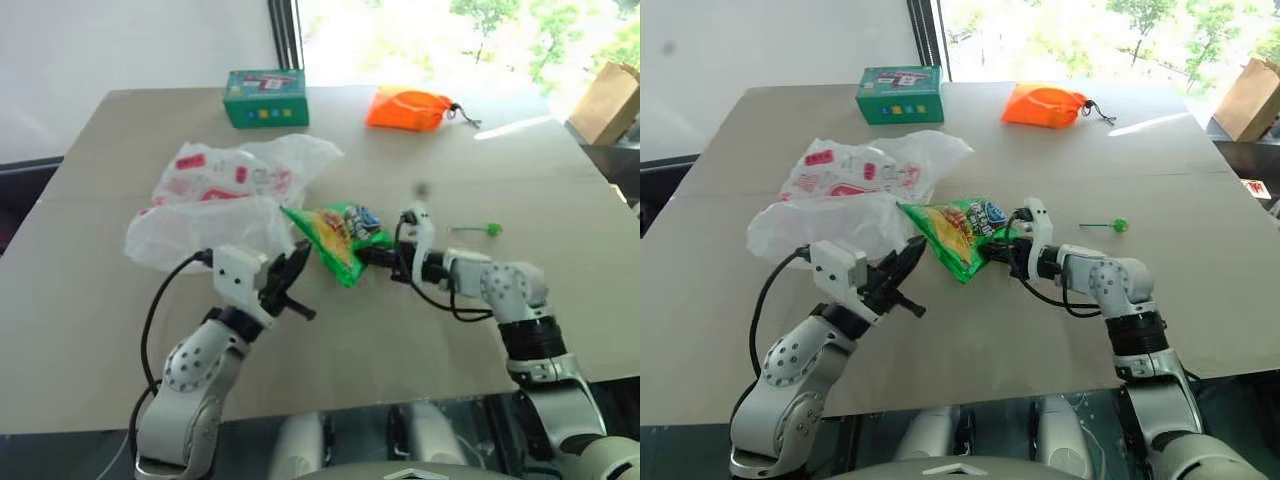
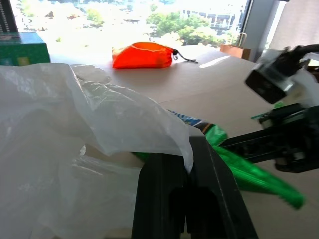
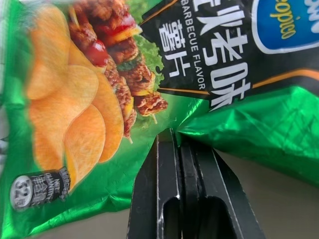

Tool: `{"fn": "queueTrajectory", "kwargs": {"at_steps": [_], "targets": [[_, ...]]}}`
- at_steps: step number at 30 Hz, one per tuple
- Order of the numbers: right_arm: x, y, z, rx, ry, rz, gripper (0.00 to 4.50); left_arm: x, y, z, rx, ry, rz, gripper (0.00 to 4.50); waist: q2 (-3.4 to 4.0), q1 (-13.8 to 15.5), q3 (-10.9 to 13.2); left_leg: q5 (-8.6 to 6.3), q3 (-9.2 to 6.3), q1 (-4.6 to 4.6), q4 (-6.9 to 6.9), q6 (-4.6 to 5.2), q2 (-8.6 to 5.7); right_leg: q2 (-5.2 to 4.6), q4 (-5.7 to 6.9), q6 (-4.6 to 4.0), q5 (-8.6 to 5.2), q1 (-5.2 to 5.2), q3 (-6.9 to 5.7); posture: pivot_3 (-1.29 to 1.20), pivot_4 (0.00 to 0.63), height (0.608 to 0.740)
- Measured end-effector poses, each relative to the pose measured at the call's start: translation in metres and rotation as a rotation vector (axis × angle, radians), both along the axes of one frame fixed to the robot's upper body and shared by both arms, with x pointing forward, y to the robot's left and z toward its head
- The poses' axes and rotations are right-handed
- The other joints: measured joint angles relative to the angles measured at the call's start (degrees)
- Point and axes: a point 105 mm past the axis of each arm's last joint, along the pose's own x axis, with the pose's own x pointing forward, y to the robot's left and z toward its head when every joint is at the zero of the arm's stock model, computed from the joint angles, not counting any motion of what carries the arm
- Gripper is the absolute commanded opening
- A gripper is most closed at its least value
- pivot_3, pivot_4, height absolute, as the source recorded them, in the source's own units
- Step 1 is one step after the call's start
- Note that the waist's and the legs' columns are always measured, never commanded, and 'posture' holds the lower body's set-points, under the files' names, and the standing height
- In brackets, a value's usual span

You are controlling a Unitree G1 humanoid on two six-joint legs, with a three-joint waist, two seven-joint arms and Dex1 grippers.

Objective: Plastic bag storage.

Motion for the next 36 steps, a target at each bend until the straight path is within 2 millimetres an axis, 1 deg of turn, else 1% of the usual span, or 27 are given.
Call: {"fn": "queueTrajectory", "kwargs": {"at_steps": [3,4,6,9,11,13,15,18,21,23,26,28,30,33,36], "targets": [[0.014,0.006,0.007,-0.028,-0.063,-0.003,0.06,-0.005,0.000,-0.006,0.019,0.023,-0.022,0.00,0.00,0.1,0.0,0.01,-0.04,-0.03,0.00,-0.02,0.00,0.00,-0.02,0.01,0.00,-0.01,-0.02,0.00,0.150,0.740],[0.021,0.006,0.007,-0.054,-0.095,-0.009,0.06,-0.008,0.000,-0.011,0.016,0.043,-0.025,0.00,0.01,0.1,0.0,0.01,-0.04,-0.05,-0.01,-0.02,0.01,0.01,-0.06,0.01,0.00,-0.01,-0.02,0.00,0.150,0.740],[0.028,0.005,0.005,-0.085,-0.133,-0.014,0.06,-0.013,0.001,-0.018,0.014,0.070,-0.032,0.00,0.01,0.1,0.0,0.01,-0.08,-0.12,-0.02,-0.02,0.02,0.00,-0.13,0.01,0.00,-0.04,-0.04,0.00,0.150,0.740],[0.030,0.011,0.008,-0.091,-0.162,0.024,0.06,-0.020,-0.003,-0.024,0.017,0.091,-0.064,0.00,0.05,0.1,0.0,0.01,-0.04,-0.14,-0.02,-0.02,0.04,-0.01,-0.13,0.01,0.00,-0.08,-0.07,0.00,0.150,0.740],[0.028,0.023,0.012,-0.091,-0.192,0.077,0.06,-0.023,-0.006,-0.026,0.018,0.095,-0.086,0.00,0.05,0.0,0.0,0.01,-0.03,-0.12,-0.03,-0.03,0.08,0.01,-0.11,0.01,0.00,-0.08,-0.08,0.00,0.150,0.740],[0.029,0.031,0.010,-0.149,-0.243,0.110,0.06,-0.024,-0.007,-0.026,0.024,0.082,-0.092,0.00,0.07,-0.1,0.0,0.02,-0.05,-0.10,-0.03,-0.03,0.10,0.02,-0.09,0.00,0.00,-0.08,-0.12,0.00,0.150,0.740],[0.033,0.034,0.004,-0.213,-0.301,0.120,0.06,-0.024,-0.008,-0.024,0.016,0.070,-0.094,0.00,0.07,0.0,0.1,0.02,-0.06,-0.10,-0.02,-0.04,0.08,0.00,-0.08,0.00,0.00,-0.07,-0.15,0.00,0.150,0.740],[0.040,0.031,0.003,-0.247,-0.342,0.128,0.06,-0.022,-0.004,-0.020,-0.018,0.061,-0.073,0.00,0.08,0.1,0.1,0.02,-0.02,-0.12,-0.01,-0.04,0.05,-0.04,-0.09,0.01,0.00,-0.07,-0.16,0.00,0.150,0.740],[0.051,0.017,0.009,-0.254,-0.361,0.100,0.06,-0.016,0.005,-0.010,-0.071,0.031,-0.012,0.00,0.08,0.1,0.1,0.02,-0.07,-0.15,0.00,-0.04,0.03,-0.10,-0.09,0.01,0.00,-0.07,-0.20,0.00,0.150,0.740],[0.054,0.008,0.012,-0.252,-0.363,0.095,0.06,-0.013,0.010,-0.004,-0.094,0.012,0.007,0.00,0.08,0.1,0.1,0.02,-0.08,-0.16,0.00,-0.04,0.04,-0.11,-0.09,0.01,0.00,-0.07,-0.19,0.00,0.150,0.740],[0.052,-0.001,0.014,-0.247,-0.357,0.138,0.06,-0.012,0.010,0.004,-0.179,0.004,-0.008,0.00,0.09,0.0,0.1,0.02,-0.05,-0.16,-0.01,-0.04,0.04,-0.13,-0.11,0.01,0.00,-0.07,-0.17,0.00,0.150,0.740],[0.049,-0.002,0.013,-0.247,-0.356,0.168,0.06,-0.011,0.007,0.008,-0.223,0.007,-0.031,0.00,0.09,-0.1,0.1,0.02,-0.05,-0.15,-0.01,-0.04,0.06,-0.13,-0.09,0.01,0.00,-0.07,-0.16,0.00,0.150,0.740],[0.047,0.002,0.013,-0.250,-0.351,0.187,0.06,-0.011,0.005,0.009,-0.215,0.007,-0.050,0.00,0.10,-0.1,0.1,0.02,-0.06,-0.14,-0.01,-0.05,0.09,-0.08,-0.08,0.01,0.00,-0.07,-0.18,0.00,0.150,0.740],[0.036,0.019,0.010,-0.249,-0.342,0.241,0.06,-0.019,-0.005,0.005,-0.151,0.017,-0.124,0.00,0.10,-0.2,0.1,0.02,-0.03,-0.12,-0.03,-0.05,0.11,-0.03,-0.09,0.00,0.00,-0.08,-0.19,0.00,0.150,0.740],[0.024,0.046,0.008,-0.204,-0.303,0.293,0.06,-0.033,-0.017,-0.010,-0.095,0.077,-0.224,0.00,0.14,-0.3,0.1,0.02,0.00,-0.13,-0.03,-0.06,0.11,-0.04,-0.09,0.00,0.00,-0.10,-0.22,0.00,0.150,0.740]]}}
